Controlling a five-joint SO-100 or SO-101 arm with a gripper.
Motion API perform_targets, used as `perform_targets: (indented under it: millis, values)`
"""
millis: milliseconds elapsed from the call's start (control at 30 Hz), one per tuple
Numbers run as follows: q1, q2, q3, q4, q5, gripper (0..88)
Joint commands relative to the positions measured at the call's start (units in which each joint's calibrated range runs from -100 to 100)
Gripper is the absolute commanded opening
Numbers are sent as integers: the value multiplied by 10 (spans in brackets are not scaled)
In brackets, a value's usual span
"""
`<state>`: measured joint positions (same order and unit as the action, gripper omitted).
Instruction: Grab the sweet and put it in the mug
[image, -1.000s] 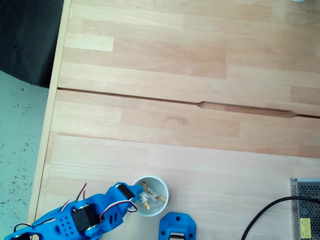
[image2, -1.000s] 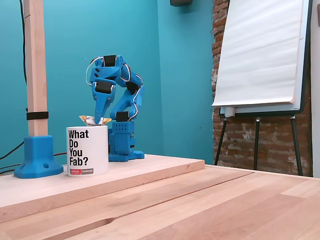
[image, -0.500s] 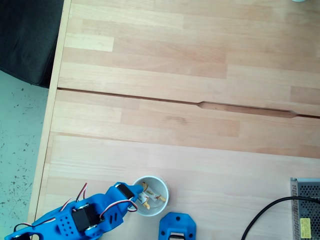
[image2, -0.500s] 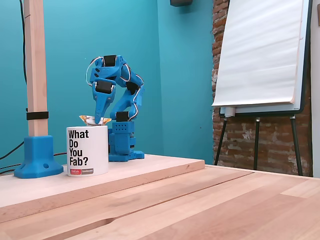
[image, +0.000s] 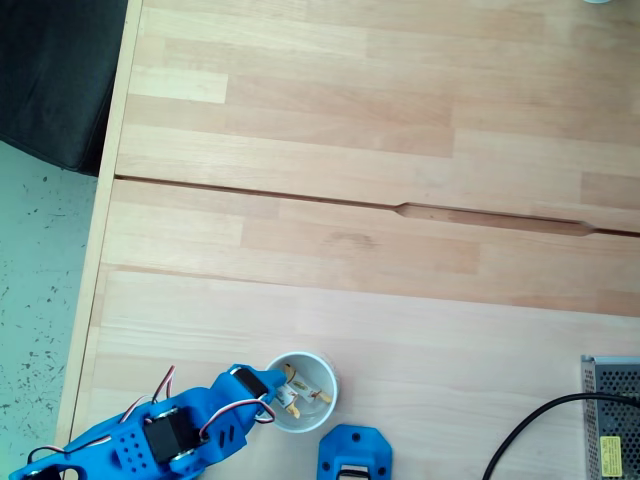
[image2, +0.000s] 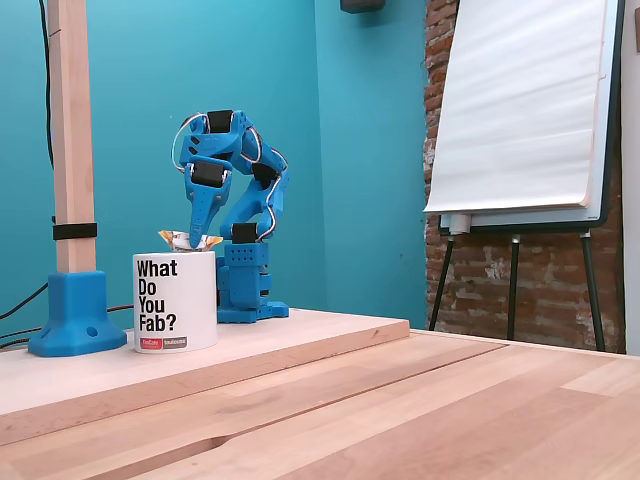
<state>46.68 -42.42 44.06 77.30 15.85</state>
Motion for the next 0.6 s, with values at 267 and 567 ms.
perform_targets:
  millis: [267,567]
  values:
    - [8,-14,-31,-6,1,25]
    - [8,-10,-37,-5,0,194]
